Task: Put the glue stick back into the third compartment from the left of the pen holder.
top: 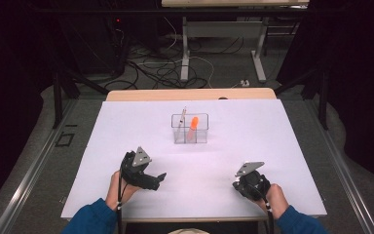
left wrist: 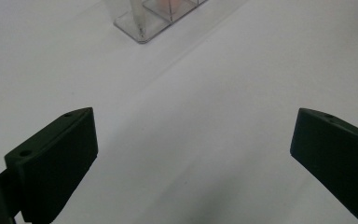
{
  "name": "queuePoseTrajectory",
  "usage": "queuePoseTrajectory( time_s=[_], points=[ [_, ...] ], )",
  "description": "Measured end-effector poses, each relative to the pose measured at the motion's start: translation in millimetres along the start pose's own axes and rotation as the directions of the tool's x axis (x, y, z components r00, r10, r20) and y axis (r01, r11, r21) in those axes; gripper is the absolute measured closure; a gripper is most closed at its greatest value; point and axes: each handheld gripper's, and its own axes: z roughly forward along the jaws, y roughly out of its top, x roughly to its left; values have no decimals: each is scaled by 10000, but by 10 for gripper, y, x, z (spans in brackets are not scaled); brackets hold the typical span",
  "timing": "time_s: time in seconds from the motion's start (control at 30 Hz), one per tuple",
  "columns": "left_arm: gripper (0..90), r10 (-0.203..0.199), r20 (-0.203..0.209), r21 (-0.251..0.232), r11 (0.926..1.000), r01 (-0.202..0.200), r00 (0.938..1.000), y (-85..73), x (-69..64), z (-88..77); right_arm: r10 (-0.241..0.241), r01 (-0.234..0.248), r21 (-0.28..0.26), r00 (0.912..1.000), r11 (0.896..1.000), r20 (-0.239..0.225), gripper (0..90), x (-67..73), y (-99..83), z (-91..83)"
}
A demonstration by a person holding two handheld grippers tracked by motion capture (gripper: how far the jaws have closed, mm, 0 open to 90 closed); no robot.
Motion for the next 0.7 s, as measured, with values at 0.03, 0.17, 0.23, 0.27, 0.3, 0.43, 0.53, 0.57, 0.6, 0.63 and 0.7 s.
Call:
queuePoseTrajectory(
  time_s=[0.03, 0.17, 0.23, 0.27, 0.3, 0.43, 0.53, 0.57, 0.6, 0.63, 0.7],
  points=[
    [5, 50, 85, 113, 9999, -51, 10000, 5, 5, -10, 130, -130, -68, 9999, 9999, -21, 900, -21, -5, 1],
    [4, 14, 93, 89, 10000, -15, 10000, 4, 8, -9, 495, -495, -26, 9987, 9988, 90, 900, -99, -10, -24],
    [4, -14, -18, -36, 10000, 14, 10000, -1, -2, 3, 755, -754, -17, 9969, 9971, 222, 900, -125, -17, -25],
    [4, 18, 102, 92, 10000, -19, 9999, 4, 3, -6, 840, -839, -38, 9960, 9965, 311, 900, -145, -21, -26],
    [4, 69, 97, 109, 9999, -70, 9999, 5, 4, -5, 825, -827, 53, 9961, 9966, 325, 900, -168, -20, -30],
    [4, 94, 103, 116, 9999, -95, 9999, 7, 5, -5, 1307, -1302, -114, 9893, 9914, 649, 900, -234, -36, -10],
    [4, 93, 117, 131, 9999, -94, 9999, 7, 6, -3, 1709, -1704, -141, 9826, 9853, 724, 900, -296, -48, -13],
    [4, 82, 121, 124, 9999, -84, 9999, 7, 4, -2, 1816, -1809, -155, 9807, 9834, 722, 900, -317, -53, -16],
    [4, 89, 131, 160, 9998, -91, 9999, 8, 4, -2, 1858, -1848, -197, 9792, 9826, 810, 900, -339, -55, -19],
    [4, 24, 160, 152, 9999, -26, 9999, 7, -1, 1, 1972, -1967, -146, 9760, 9804, 921, 900, -354, -59, -21],
    [4, 50, 148, 160, 9999, -52, 9999, 7, -1, 0, 2170, -2162, -181, 9712, 9762, 981, 900, -392, -69, -21]
  ],
)
